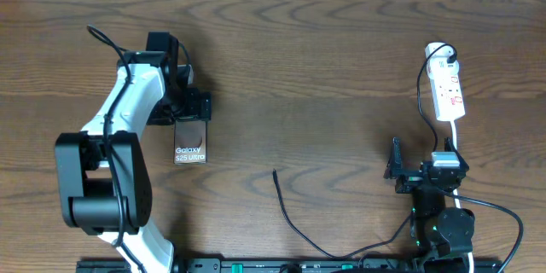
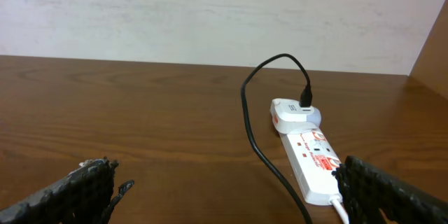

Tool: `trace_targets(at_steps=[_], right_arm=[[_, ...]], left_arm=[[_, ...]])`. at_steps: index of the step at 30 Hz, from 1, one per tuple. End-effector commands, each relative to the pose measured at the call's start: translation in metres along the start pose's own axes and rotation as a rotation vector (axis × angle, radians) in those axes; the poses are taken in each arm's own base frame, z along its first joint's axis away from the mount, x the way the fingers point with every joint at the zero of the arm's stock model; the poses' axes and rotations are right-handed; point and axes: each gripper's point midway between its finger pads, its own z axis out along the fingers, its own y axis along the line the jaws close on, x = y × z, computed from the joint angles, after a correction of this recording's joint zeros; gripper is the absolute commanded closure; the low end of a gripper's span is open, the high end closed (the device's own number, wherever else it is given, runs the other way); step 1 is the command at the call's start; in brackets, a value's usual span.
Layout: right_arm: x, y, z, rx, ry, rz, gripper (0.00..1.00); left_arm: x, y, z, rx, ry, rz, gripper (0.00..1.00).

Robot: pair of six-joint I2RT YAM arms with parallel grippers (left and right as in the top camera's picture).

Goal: Plug charger to phone and switch on socket
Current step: 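Move the left gripper over the Galaxy phone and lower it, then close the left gripper on the phone's long edges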

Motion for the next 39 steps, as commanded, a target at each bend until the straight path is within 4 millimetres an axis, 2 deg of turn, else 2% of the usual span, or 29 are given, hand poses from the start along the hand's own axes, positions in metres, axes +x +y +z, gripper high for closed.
trace_targets(at_steps=[1,19,29,35,39], right_arm=[[0.0,-0.004,0.0,0.021,-0.002,0.015,0.01],[0.0,-0.004,0.0,0.021,-0.002,0.015,0.01],[0.0,-0.004,0.0,0.021,-0.002,0.015,0.01],[0.0,-0.004,0.0,0.021,-0.002,0.015,0.01],[0.0,-0.004,0.0,0.021,-0.002,0.015,0.01]], left_arm=[[0.005,0.003,0.007,-0.015,0.018,-0.028,0.02],[0.004,0.004,0.014,-0.013,0.002,-0.027,0.02],[0.013,0.006,0.031,-0.015,0.009,-0.027,0.02],[0.011,0.024,0.03,-0.122,-0.002,-0.026,0.02],[0.01,0.023,0.03,-0.121,-0.009,-0.024,0.02]])
